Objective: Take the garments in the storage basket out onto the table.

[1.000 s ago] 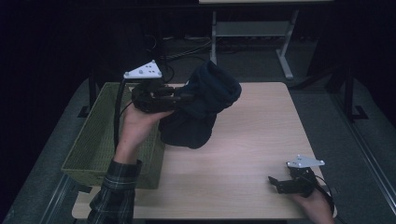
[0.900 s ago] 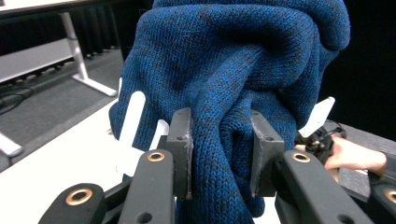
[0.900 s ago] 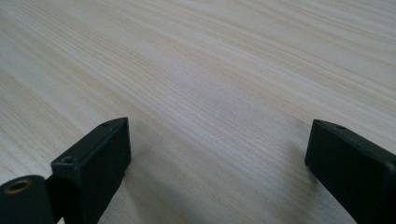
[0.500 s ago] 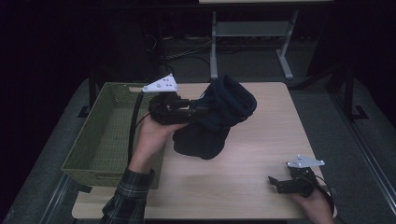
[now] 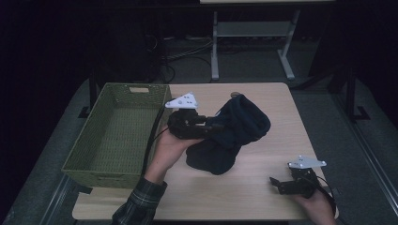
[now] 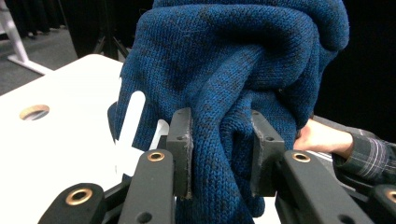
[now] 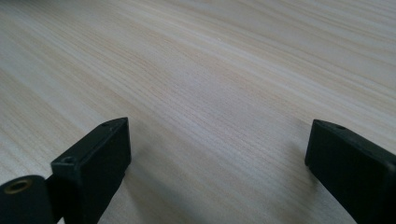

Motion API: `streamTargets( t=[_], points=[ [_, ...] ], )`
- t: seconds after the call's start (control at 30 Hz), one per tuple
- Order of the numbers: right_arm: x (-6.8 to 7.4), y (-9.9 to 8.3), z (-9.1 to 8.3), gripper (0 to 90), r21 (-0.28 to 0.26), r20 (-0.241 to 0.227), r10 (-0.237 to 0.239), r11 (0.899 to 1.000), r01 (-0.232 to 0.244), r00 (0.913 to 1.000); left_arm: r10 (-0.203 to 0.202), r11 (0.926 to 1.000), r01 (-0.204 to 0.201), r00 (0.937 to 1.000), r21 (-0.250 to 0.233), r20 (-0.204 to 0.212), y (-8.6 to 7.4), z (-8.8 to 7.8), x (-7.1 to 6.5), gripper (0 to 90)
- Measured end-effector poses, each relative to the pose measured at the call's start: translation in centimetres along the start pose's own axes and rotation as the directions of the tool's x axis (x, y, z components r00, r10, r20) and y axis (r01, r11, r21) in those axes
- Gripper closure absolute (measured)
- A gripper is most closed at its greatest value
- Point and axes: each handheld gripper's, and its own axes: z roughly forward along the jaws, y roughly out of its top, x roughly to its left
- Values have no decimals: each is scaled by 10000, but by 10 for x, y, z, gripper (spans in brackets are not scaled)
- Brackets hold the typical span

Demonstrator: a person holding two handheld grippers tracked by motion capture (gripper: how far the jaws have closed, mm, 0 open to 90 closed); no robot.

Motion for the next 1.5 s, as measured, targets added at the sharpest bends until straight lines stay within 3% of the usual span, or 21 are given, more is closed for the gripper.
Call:
streamTargets(
  t=[0.33, 0.6, 0.77, 1.1, 1.5],
  points=[
    [0, 0, 0, 66, 6, 0, -4, 10000, 4, 10000, -425, 9990, 428, 9989, -113, 218, -23, 19, -2, 665],
    [0, 0, 0, 66, 13, 9, -17, 10000, 17, 10000, -689, 9975, 684, 9970, 173, 357, -42, 36, 2, 664],
    [0, 0, 0, 65, 0, 8, -22, 10000, 22, 10000, -632, 9976, 629, 9979, 303, 108, -49, 42, 8, 661],
    [0, 0, 0, 65, 4, 20, -28, 10000, 28, 10000, -1140, 9928, 1147, 9932, 339, -241, -75, 55, 35, 658],
    [0, 0, 0, 65, 8, 18, -20, 10000, 20, 10000, -1648, 9843, 1681, 9845, 546, -599, -88, 63, 57, 634]
  ],
)
